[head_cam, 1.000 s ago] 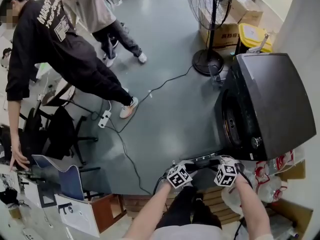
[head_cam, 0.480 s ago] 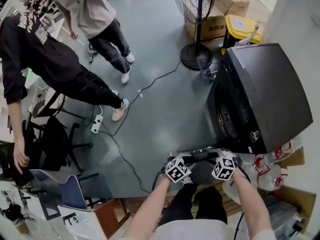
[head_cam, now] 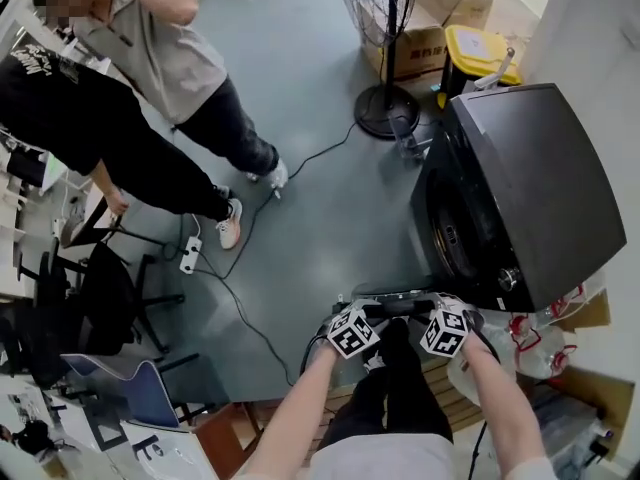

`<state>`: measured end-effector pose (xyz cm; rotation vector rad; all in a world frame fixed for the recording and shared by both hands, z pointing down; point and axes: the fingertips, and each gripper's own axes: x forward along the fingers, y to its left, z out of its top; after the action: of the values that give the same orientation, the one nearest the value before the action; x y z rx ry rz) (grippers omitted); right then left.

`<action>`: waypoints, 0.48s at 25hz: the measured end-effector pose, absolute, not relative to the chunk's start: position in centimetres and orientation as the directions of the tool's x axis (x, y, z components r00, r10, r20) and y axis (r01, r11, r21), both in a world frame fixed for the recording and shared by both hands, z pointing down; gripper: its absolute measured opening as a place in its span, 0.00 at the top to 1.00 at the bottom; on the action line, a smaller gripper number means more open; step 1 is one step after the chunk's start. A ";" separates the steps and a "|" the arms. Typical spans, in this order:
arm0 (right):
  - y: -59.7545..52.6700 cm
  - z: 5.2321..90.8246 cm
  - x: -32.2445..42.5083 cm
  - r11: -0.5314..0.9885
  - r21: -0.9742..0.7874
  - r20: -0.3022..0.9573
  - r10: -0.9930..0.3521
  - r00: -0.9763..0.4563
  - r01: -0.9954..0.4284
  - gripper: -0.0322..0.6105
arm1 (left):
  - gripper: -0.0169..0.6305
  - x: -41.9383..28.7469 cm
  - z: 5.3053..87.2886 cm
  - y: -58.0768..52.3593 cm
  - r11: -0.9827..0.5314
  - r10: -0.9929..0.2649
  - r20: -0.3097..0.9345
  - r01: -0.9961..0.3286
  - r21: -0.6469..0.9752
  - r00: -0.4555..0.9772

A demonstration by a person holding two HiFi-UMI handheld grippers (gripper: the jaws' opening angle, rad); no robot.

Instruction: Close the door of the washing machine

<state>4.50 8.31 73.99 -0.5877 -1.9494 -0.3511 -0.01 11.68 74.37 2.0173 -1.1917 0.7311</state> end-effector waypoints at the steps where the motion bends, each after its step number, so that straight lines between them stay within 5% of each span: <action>1: 8.0 74.0 4.1 0.843 -0.011 0.901 0.242 -0.361 0.538 0.72 | 0.76 -0.4 74.4 11.3 -0.373 -0.510 0.743 -0.890 0.264 0.434; 12: 5.2 73.7 1.4 0.893 -0.010 0.881 0.221 -0.419 0.450 0.73 | 0.76 -3.5 74.4 7.3 -0.503 -0.423 0.741 -0.815 0.286 0.521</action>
<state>1.38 5.18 73.70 -0.4865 -2.0178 -0.2767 -3.50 7.35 74.40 2.1317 -1.0030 0.8047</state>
